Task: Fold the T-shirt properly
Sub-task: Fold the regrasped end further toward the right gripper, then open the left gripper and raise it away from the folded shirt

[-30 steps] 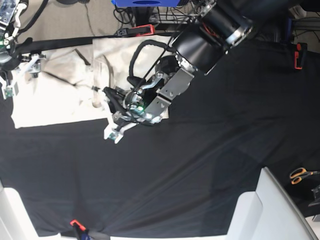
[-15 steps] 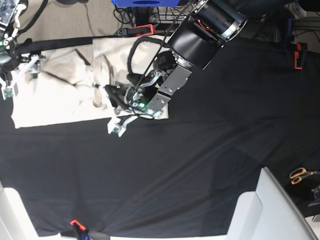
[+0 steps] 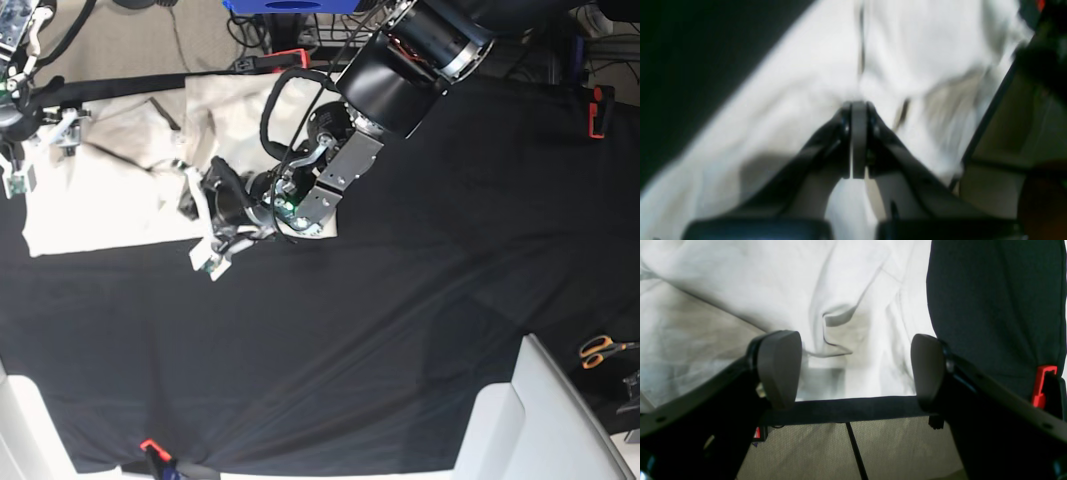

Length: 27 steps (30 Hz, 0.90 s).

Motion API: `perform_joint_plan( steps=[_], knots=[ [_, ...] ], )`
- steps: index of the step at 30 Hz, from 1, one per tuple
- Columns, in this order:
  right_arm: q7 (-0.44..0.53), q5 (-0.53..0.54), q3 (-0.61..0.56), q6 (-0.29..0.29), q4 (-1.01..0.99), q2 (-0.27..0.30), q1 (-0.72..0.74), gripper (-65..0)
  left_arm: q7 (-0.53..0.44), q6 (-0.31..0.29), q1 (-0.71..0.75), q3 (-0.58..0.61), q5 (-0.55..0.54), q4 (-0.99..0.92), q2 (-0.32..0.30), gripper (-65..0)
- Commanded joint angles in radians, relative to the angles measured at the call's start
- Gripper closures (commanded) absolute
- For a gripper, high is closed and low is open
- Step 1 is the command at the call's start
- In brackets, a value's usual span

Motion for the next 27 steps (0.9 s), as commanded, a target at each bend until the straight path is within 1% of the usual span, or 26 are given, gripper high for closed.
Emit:
perform_joint_plan(
  steps=[1, 3, 5, 6, 8, 9, 10, 11, 12, 13, 15, 16, 18, 19, 20, 21, 23, 25, 26, 27],
  knots=[
    [0.014, 0.006, 0.003, -0.005, 0.015, 0.010, 0.001, -48.3, -0.039, -0.011, -0.035, 0.000, -0.013, -0.027, 0.012, 0.0],
    [0.014, 0.006, 0.003, -0.005, 0.015, 0.009, 0.001, -48.3, -0.119, -0.037, -0.071, 0.004, -0.082, -0.121, 0.012, 0.0],
    [0.014, 0.006, 0.002, -0.005, 0.014, 0.009, 0.001, -48.3, -0.199, -0.059, -0.129, 0.006, -0.197, -0.225, 0.012, 0.0],
    [0.014, 0.006, 0.002, -0.005, 0.014, 0.009, 0.000, -48.3, -0.220, -0.059, -0.160, 0.006, -0.246, -0.262, 0.012, 0.0],
    [0.014, 0.006, 0.000, -0.005, 0.014, 0.009, 0.000, -48.6, -0.226, -0.059, -0.200, 0.007, -0.289, -0.264, 0.012, 0.0],
    [0.014, 0.006, -0.001, -0.003, 0.015, 0.009, 0.000, -48.6, -0.225, -0.057, -0.210, 0.007, -0.289, -0.225, 0.010, 0.0],
    [0.014, 0.006, -0.011, -0.003, 0.020, 0.009, 0.000, -48.6, -0.223, -0.056, -0.210, 0.006, -0.289, -0.171, -0.004, 0.0],
    [0.014, 0.006, -0.034, -0.003, 0.023, 0.010, 0.000, -48.8, -0.206, -0.056, -0.206, 0.001, -0.292, -0.106, -0.036, 0.0],
    [0.014, 0.006, -0.064, -0.003, 0.030, 0.015, -0.011, -48.8, -0.166, -0.050, -0.192, -0.002, -0.292, -0.030, -0.080, 0.0],
    [0.014, 0.006, -0.100, -0.003, 0.046, 0.017, -0.028, -48.6, -0.123, -0.019, -0.178, -0.002, -0.289, 0.049, -0.120, 0.0],
    [0.014, 0.006, -0.163, -0.003, 0.084, 0.018, -0.051, -48.6, -0.062, 0.081, -0.146, 0.000, -0.288, 0.177, -0.205, 0.0],
    [0.014, 0.006, -0.196, -0.003, 0.104, 0.018, -0.060, -48.5, -0.041, 0.151, -0.111, 0.000, -0.288, 0.246, -0.260, 0.0],
    [0.014, 0.006, -0.267, -0.003, 0.139, 0.021, -0.063, -48.5, -0.031, 0.270, -0.040, 0.000, -0.288, 0.364, -0.376, 0.0],
    [0.014, 0.006, -0.305, -0.003, 0.153, 0.030, -0.066, -48.5, -0.031, 0.308, 0.008, -0.003, -0.291, 0.425, -0.439, 0.0],
    [0.014, 0.006, -0.345, -0.003, 0.156, 0.036, -0.065, -48.5, -0.031, 0.329, 0.063, -0.022, -0.294, 0.478, -0.504, 0.0],
    [0.008, 0.006, -0.382, -0.003, 0.153, 0.036, -0.060, -48.5, -0.033, 0.331, 0.127, -0.057, -0.289, 0.519, -0.551, 0.0],
    [-0.004, 0.006, -0.433, -0.003, 0.149, 0.035, -0.045, -48.3, -0.033, 0.331, 0.267, -0.160, -0.288, 0.583, -0.614, 0.0],
    [-0.004, 0.006, -0.446, -0.003, 0.139, 0.032, -0.022, -48.3, -0.034, 0.331, 0.390, -0.284, -0.271, 0.631, -0.650, 0.0],
    [-0.004, 0.006, -0.446, -0.003, 0.132, 0.032, -0.011, -48.3, -0.034, 0.331, 0.451, -0.342, -0.246, 0.651, -0.657, 0.0],
    [-0.004, 0.006, -0.450, -0.003, 0.126, 0.032, 0.006, -48.5, -0.034, 0.331, 0.515, -0.407, -0.196, 0.671, -0.656, 0.0]
  ],
)
